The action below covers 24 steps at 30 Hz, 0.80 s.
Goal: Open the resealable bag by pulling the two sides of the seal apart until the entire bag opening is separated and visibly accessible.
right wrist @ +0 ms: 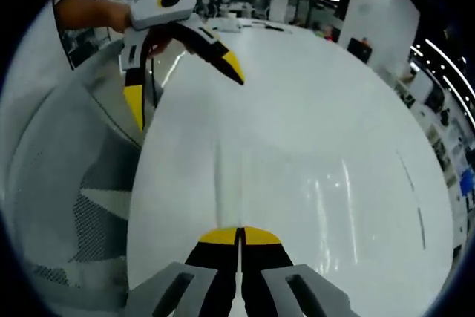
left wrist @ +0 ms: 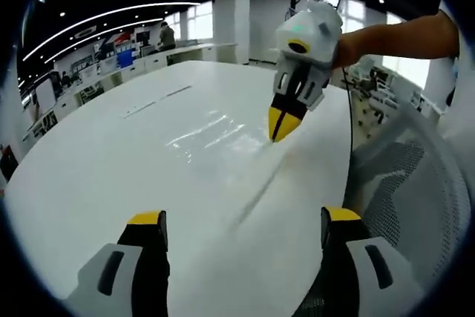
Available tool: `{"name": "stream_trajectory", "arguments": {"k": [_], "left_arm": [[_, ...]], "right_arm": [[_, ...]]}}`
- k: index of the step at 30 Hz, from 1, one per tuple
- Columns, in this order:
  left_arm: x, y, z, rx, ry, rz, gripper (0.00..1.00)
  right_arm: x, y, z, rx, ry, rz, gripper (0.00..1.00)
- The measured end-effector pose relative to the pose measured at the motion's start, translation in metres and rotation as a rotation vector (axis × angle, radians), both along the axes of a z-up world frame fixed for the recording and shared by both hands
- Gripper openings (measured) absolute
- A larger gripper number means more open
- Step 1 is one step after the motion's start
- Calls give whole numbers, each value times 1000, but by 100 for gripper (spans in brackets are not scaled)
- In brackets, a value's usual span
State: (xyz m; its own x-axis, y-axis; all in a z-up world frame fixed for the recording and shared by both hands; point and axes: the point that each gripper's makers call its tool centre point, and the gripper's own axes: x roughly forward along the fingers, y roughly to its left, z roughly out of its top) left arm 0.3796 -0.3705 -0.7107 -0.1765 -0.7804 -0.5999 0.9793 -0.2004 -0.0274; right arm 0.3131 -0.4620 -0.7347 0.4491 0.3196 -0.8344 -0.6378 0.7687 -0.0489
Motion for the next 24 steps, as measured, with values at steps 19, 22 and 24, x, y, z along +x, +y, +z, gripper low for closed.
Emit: {"name": "stream_trajectory", "arguments": {"k": [19, 22, 24], "left_arm": [[-13, -15, -4, 27, -28, -100, 67], [-15, -16, -5, 33, -46, -121, 64], [-16, -16, -6, 40, -55, -139, 61]], "right_arm": [[-7, 16, 14, 41, 12, 52, 0], [-8, 19, 16, 58, 15, 51, 0], [-9, 19, 16, 53, 22, 57, 0]]}}
